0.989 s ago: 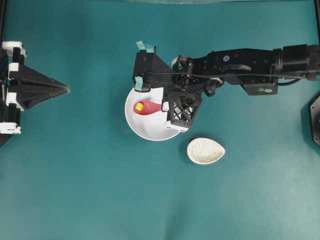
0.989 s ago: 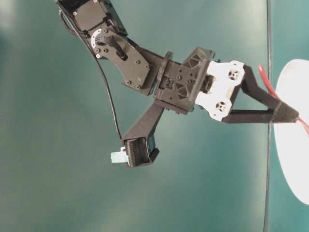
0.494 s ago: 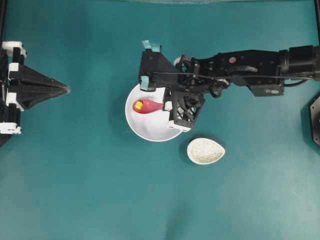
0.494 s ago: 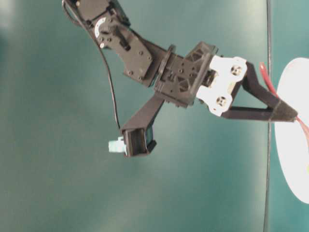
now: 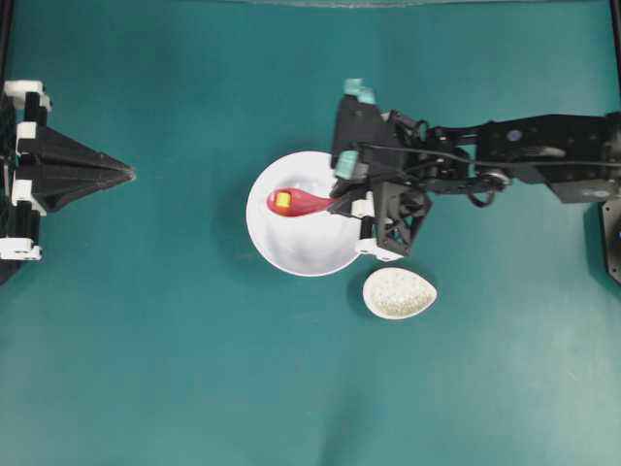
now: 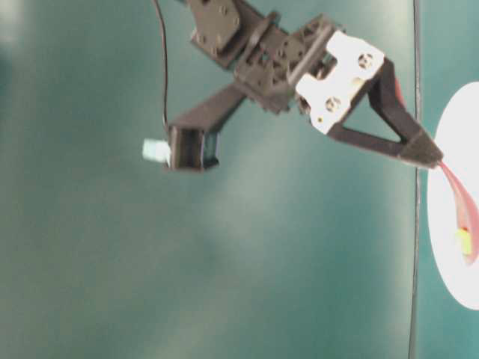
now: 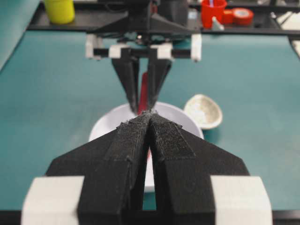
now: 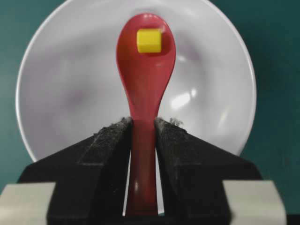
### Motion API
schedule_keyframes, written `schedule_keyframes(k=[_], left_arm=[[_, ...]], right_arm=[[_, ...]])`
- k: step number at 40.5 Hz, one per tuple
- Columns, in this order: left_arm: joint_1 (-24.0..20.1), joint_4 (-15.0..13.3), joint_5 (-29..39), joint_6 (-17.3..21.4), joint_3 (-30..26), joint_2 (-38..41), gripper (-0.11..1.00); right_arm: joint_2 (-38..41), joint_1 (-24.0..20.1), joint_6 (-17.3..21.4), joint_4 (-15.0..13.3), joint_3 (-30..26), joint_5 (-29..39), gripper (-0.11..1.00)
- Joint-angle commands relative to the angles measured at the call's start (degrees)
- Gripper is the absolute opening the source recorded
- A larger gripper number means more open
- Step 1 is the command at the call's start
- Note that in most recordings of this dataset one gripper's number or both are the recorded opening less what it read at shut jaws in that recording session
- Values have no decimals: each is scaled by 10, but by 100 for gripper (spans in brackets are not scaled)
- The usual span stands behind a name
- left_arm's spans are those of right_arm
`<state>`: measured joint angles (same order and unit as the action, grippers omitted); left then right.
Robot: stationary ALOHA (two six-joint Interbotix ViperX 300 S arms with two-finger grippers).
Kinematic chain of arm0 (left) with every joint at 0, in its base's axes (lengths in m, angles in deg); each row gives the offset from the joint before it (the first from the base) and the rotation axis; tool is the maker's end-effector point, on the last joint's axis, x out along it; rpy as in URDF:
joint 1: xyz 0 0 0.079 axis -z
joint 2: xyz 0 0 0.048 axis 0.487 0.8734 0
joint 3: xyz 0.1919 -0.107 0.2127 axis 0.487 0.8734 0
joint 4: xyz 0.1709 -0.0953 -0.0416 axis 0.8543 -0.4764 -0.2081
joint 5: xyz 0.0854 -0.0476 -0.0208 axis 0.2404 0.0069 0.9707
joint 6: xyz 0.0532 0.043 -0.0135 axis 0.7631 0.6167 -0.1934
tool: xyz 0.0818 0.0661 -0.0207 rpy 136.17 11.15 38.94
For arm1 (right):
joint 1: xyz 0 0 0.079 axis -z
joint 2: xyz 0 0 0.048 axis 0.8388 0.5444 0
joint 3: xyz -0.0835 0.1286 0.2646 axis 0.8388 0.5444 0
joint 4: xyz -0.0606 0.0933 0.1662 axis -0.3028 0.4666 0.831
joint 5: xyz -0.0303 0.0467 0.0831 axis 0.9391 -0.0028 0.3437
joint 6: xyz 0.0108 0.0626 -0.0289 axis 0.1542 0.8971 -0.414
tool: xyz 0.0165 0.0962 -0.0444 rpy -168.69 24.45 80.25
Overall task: Scoop the yellow hexagonal prism block from the bowl with a spoon using the right arm.
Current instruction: 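Raise the spoon with the block and pull the right arm back right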
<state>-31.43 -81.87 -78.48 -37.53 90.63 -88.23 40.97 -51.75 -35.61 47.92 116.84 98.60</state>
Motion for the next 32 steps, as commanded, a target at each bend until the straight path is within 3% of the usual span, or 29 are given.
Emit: schedule_keyframes(k=[1,9,16,22,32], left_arm=[[-1,2,-4,1,-4,4,0],[-1,2,-4,1,-4,4,0],[0,2,-3,-2,-4,4,0],[-1,2,1,-4,-4,4,0],[-1,2,0,-4,-4,4,0]], right_arm=[[-29,-8,1,1,22,-50,23],[-39,-21,2,4,69,-139,23],[-44,-22,1,6,73,-153,23],[-66,-21,-3,4,64,-133,23],[-134,-16,-4,2,33,-40,23]])
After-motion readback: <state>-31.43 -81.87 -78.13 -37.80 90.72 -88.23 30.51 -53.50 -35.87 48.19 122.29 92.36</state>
